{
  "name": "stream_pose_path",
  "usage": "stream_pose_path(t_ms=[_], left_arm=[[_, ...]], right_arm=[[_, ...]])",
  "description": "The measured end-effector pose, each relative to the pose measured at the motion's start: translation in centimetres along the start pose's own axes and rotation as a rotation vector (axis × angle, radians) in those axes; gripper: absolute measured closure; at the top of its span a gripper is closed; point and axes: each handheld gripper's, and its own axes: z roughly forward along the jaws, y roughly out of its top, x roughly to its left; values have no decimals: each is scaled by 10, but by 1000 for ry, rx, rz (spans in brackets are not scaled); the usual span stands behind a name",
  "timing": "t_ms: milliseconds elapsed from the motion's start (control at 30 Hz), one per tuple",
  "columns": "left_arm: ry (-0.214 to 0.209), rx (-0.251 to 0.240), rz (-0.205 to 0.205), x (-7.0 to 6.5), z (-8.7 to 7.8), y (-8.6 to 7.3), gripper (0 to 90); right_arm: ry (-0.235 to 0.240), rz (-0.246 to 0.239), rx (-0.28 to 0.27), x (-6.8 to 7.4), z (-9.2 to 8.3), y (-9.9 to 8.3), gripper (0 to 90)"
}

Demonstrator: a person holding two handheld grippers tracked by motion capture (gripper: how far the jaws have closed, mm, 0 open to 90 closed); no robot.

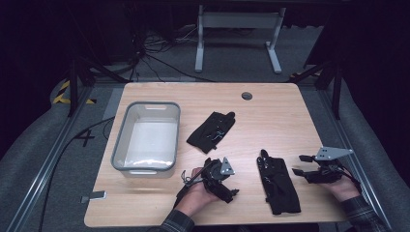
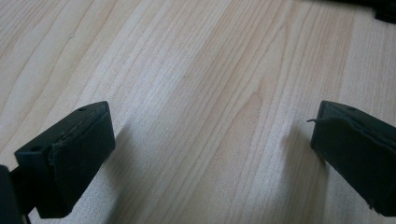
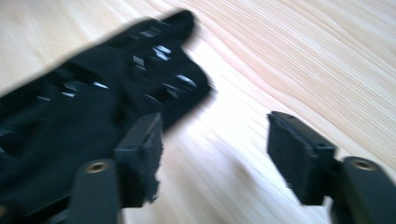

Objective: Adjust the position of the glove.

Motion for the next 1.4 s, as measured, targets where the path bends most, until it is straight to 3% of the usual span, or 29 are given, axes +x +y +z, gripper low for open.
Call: stream_pose_path(t_ms=[100, 133, 333, 533, 667, 733, 800, 1033, 1400], left_arm=[[3, 8, -2, 0, -1, 1, 9], [12, 16, -9, 0, -3, 3, 73], [41, 22, -48, 0, -10, 10, 206], [67, 15, -153, 15, -19, 22, 584], [108, 40, -179, 21, -20, 26, 820], [111, 36, -197, 25, -22, 28, 895], [129, 47, -209, 30, -22, 33, 898], [186, 12, -248, 51, -25, 52, 898], [263, 8, -298, 84, -7, 69, 899]], right_arm=[[-30, 16, 19, -7, 2, -7, 271], [-43, 35, 28, -13, 4, -11, 218], [-45, 66, 27, -20, 8, -16, 172], [-42, 86, 8, -19, 10, -18, 148], [-37, 89, 3, -19, 10, -19, 143], [-37, 90, 2, -19, 10, -19, 140], [-37, 90, 2, -19, 10, -19, 139], [-37, 89, 1, -19, 11, -19, 138], [-35, 87, 2, -19, 11, -19, 135]])
